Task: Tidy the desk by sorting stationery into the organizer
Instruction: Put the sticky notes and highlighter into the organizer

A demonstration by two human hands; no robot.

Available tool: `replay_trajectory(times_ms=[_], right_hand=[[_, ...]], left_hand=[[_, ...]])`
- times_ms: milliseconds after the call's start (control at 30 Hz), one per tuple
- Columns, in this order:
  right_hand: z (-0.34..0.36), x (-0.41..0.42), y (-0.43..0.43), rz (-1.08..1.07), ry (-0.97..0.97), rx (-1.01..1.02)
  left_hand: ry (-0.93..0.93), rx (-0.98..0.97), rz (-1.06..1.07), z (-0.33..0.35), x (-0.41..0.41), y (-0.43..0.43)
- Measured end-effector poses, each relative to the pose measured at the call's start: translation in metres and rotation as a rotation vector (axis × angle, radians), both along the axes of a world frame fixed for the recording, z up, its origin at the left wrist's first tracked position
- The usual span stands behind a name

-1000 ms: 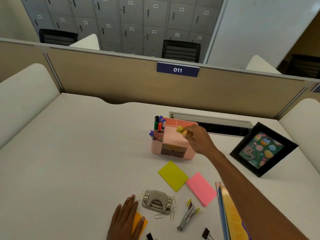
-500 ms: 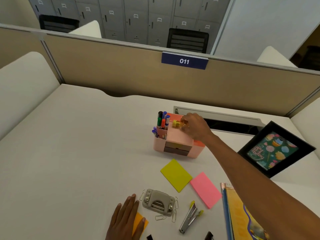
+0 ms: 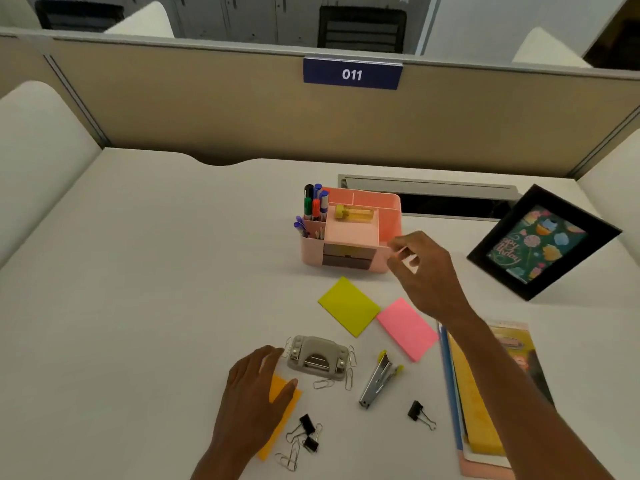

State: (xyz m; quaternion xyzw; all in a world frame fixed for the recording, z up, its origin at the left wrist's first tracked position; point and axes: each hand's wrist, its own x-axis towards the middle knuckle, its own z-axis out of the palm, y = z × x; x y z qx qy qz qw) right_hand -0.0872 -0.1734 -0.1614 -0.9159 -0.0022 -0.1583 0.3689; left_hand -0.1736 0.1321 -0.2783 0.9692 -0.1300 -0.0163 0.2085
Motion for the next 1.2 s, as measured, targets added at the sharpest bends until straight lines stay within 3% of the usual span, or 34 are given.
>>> replay_trajectory(times_ms=[233, 333, 467, 733, 833, 933, 1033, 1200], right_hand=[[-0.064, -0.12, -0.006, -0.163, 0.205, 0.123], [-0.075, -0.147, -0.006, -0.205, 0.221, 0.173], [-0.077, -0.159, 0.001, -0.191, 0.219, 0.195], [-0.058, -0.129, 0.002, -0.187, 0.177, 0.212], [-0.047, -0.111, -0.003, -0.172, 0.252, 0.308], [-0.034, -0.101, 0.0, -0.019, 0.385, 0.562], [-0.024, -0.102, 0.012, 0.154, 0.45, 0.718], [-0.019, -0.097, 0.023, 0.214, 0.442, 0.578]], left_hand=[[0.19, 0.3, 0.058, 0.024, -0.01, -0.001], [0.229, 0.335, 0.064, 0.03, -0.017, -0.007], [0.358, 0.186, 0.154, 0.03, -0.011, -0.003], [0.464, -0.537, 0.24, 0.072, 0.011, 0.009], [0.453, -0.756, 0.189, 0.103, 0.021, -0.011], [0.493, -0.911, 0.132, 0.124, 0.032, -0.039], [0.507, -0.911, 0.051, 0.13, 0.042, -0.063], [0.483, -0.683, -0.118, 0.12, 0.048, -0.091]])
